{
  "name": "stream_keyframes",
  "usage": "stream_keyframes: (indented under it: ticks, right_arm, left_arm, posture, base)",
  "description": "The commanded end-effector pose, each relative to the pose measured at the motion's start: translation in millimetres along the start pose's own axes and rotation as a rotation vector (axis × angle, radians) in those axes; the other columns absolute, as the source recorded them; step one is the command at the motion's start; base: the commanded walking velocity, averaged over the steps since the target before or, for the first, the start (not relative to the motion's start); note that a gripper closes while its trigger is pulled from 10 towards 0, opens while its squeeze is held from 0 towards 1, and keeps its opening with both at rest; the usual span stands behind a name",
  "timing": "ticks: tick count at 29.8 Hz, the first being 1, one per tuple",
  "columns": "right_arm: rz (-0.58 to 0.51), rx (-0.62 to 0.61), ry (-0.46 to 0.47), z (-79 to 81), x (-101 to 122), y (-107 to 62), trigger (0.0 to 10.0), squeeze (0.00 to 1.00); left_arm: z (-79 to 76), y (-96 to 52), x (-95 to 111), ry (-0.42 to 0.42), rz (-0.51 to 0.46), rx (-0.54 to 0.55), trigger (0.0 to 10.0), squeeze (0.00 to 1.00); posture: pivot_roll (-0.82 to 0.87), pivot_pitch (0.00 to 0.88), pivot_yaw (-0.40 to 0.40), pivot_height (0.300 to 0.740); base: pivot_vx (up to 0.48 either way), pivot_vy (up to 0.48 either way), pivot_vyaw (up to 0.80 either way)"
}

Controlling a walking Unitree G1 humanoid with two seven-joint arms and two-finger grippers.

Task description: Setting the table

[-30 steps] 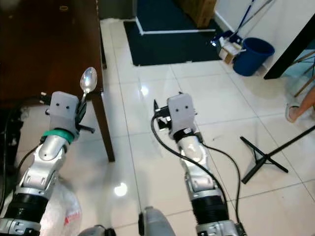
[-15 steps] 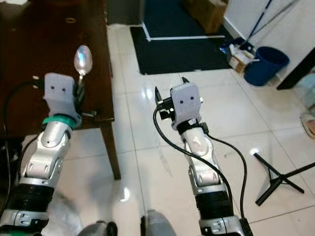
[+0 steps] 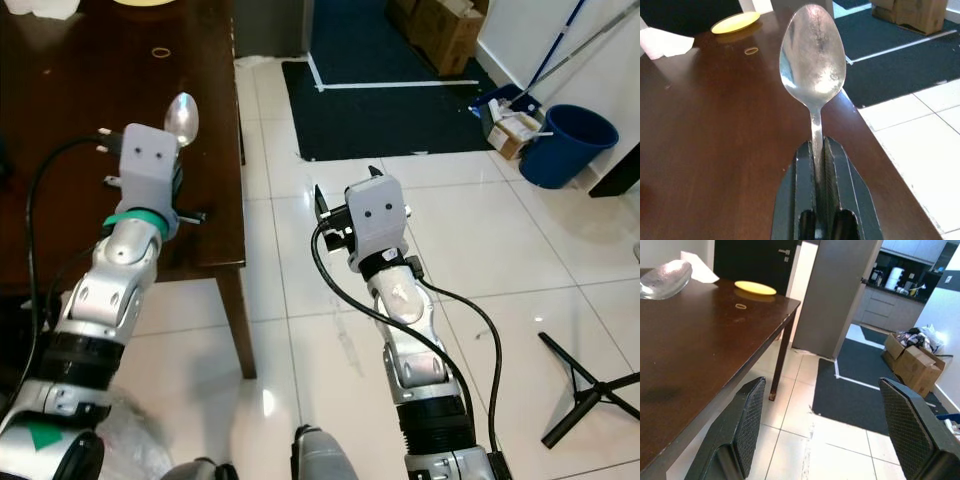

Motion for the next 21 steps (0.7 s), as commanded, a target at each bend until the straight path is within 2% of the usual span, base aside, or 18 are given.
stream_keyframes:
  ticks: [1,3,6,9,10,12,17,21]
  right_arm:
    - [-0.002,0.002,-0.001,0.2,2.3,-0.3,10.0,0.00]
    - [-0.025,0.019,-0.010,3.9,9.3,2.7,10.0,0.00]
    - [-0.037,0.027,-0.017,5.9,12.7,4.2,10.0,0.00]
    - [-0.065,0.046,-0.033,12.8,20.5,11.5,10.0,0.00]
    - [-0.088,0.049,-0.038,16.0,27.0,18.5,10.0,0.00]
    - [-0.097,0.046,-0.036,16.3,29.8,21.1,10.0,0.00]
    - [-0.146,0.010,0.004,12.0,49.6,28.2,10.0,0.00]
    - [-0.152,0.005,0.012,12.1,52.7,26.9,10.0,0.00]
  left_arm:
    - [2.1,6.3,-10.9,0.003,0.071,0.009,10.0,0.00]
    - [3.7,14.9,-21.2,-0.010,0.138,0.004,10.0,0.00]
    - [4.5,17.9,-25.1,-0.017,0.166,0.003,10.0,0.00]
    - [9.4,24.6,-34.6,-0.045,0.219,0.003,10.0,0.00]
    - [15.6,29.0,-39.3,-0.052,0.244,0.018,10.0,0.00]
    - [18.1,30.6,-40.2,-0.049,0.252,0.026,10.0,0.00]
    - [38.6,35.9,-44.6,-0.151,0.283,0.110,10.0,0.00]
    - [44.3,36.0,-47.2,-0.163,0.292,0.137,10.0,0.00]
  posture:
    - [-0.16,0.000,0.049,0.740]
    - [-0.17,0.008,0.060,0.740]
    - [-0.17,0.012,0.063,0.740]
    - [-0.21,0.040,0.088,0.740]
    - [-0.22,0.058,0.099,0.740]
    - [-0.22,0.058,0.099,0.740]
    - [-0.24,0.111,0.113,0.740]
    - [-0.25,0.125,0.116,0.740]
  base:
    - [0.000,0.000,0.00]
    - [0.000,0.000,0.00]
    - [0.000,0.000,0.00]
    - [0.000,0.000,0.00]
    - [0.000,0.000,0.00]
    - [0.000,0.000,0.00]
    - [0.000,0.000,0.00]
    - [0.000,0.000,0.00]
Point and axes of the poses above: a point about 5 cm out from each wrist's last joint towards the gripper, its own y axis pointing out of the wrist towards the gripper, its own x axis along the axis of the wrist's last joint, z = x × y, the point moved 4 cm from there along y, pointing out of the wrist towards the gripper, and after that the axes turned 5 degrees about y, right-handed, at the moved point
